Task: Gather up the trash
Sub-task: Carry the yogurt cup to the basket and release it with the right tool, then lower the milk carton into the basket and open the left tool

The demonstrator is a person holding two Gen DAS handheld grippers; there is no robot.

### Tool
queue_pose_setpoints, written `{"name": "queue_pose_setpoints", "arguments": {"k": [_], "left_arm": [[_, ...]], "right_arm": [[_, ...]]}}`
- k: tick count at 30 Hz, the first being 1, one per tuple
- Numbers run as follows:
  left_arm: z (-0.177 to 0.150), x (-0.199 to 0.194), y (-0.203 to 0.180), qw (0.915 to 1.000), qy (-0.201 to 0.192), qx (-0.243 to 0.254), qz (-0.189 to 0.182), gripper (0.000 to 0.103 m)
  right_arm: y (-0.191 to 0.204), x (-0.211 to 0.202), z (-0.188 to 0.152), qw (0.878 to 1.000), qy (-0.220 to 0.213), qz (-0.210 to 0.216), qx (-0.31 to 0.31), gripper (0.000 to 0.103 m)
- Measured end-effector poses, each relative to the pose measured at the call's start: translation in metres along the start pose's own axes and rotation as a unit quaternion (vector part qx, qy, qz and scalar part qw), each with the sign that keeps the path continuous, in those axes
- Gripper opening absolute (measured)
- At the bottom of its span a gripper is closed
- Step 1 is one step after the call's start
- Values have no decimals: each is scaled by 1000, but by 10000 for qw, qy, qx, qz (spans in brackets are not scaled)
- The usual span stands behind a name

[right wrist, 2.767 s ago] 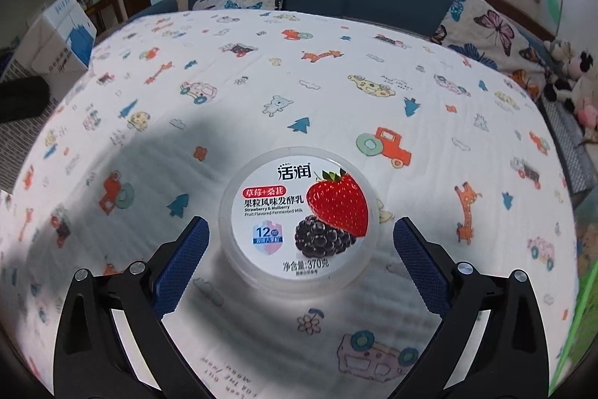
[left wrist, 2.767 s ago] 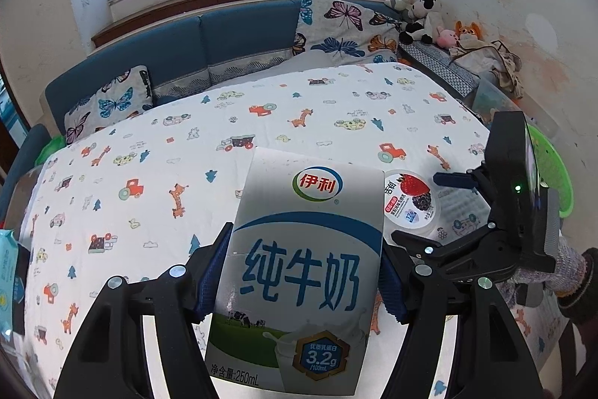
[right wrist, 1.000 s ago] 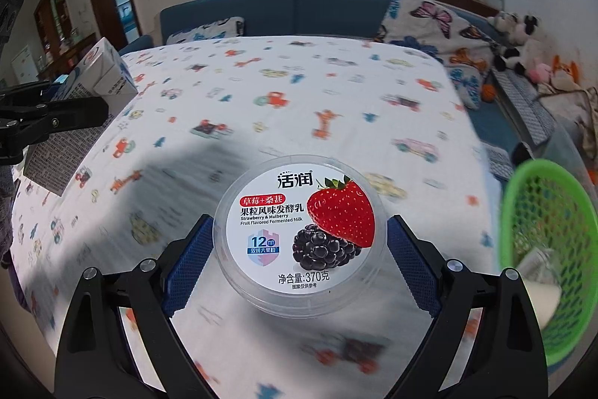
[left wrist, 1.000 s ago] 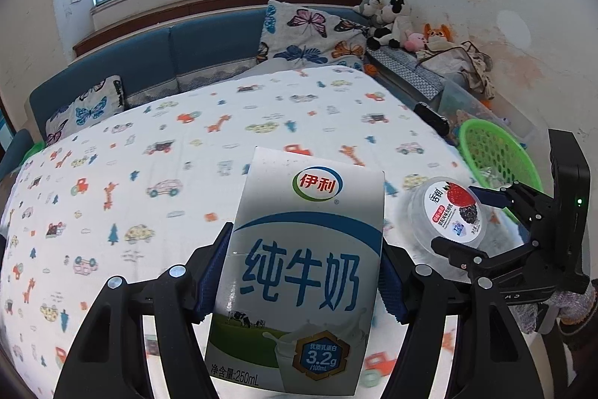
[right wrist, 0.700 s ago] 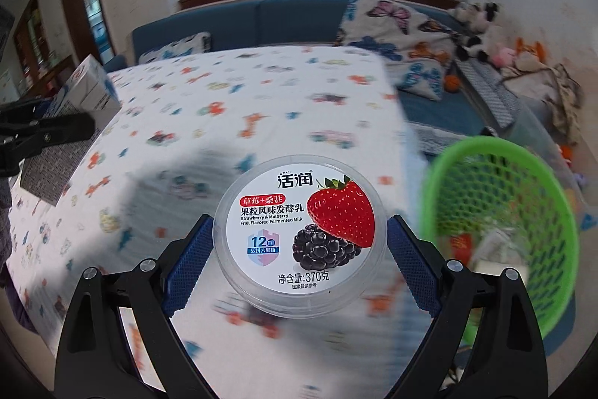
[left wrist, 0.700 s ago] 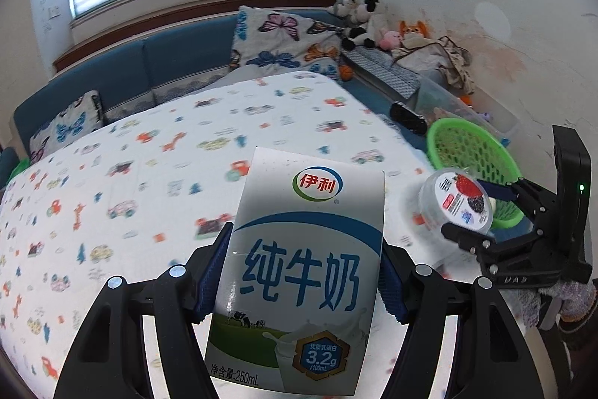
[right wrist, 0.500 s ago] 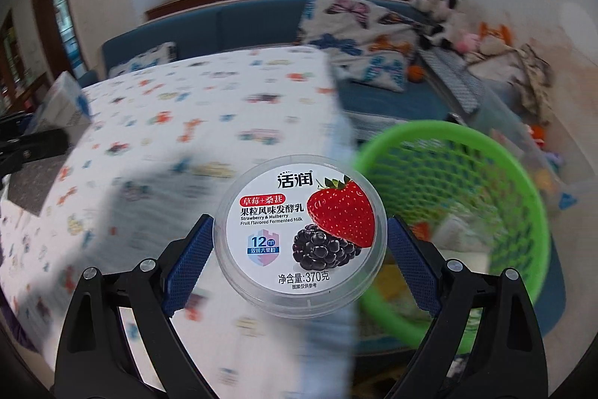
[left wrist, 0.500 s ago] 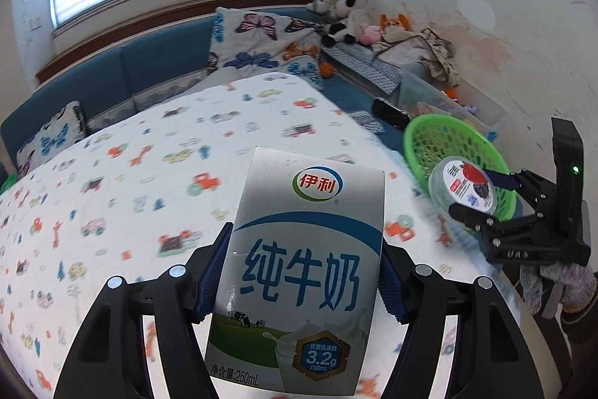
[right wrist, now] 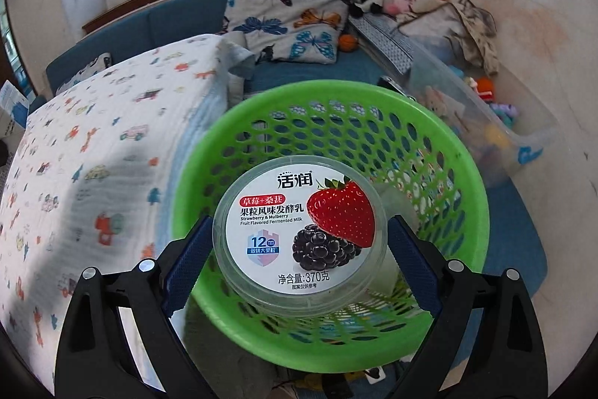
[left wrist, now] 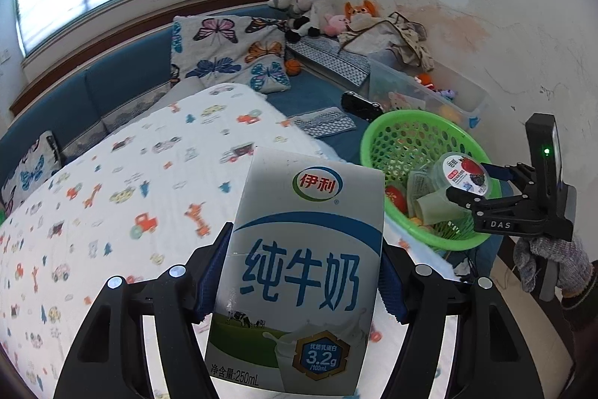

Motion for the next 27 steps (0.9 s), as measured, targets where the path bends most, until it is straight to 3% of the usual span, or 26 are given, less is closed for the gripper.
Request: {"name": "queue_pose_setpoints", "arguments": {"k": [15,27], "left_arm": [[23,37,-54,9990,170,288,-300,66],[45,71,-96,9970,307,408,-586,67]], "right_arm": [[-22,-15,-7,9997,-85,202,136,96],[-26,-34,-13,9997,-180,105,-110,96]]}}
Point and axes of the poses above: each gripper's, at about its wrist camera, not at the fingertips, and x roughly the way its jaws point, y to its left, z to its top, the point moved 3 cm from there along x, roughly the way its jaws point, and after that the axes turned 5 degrees about z, right-handed, at the moved point
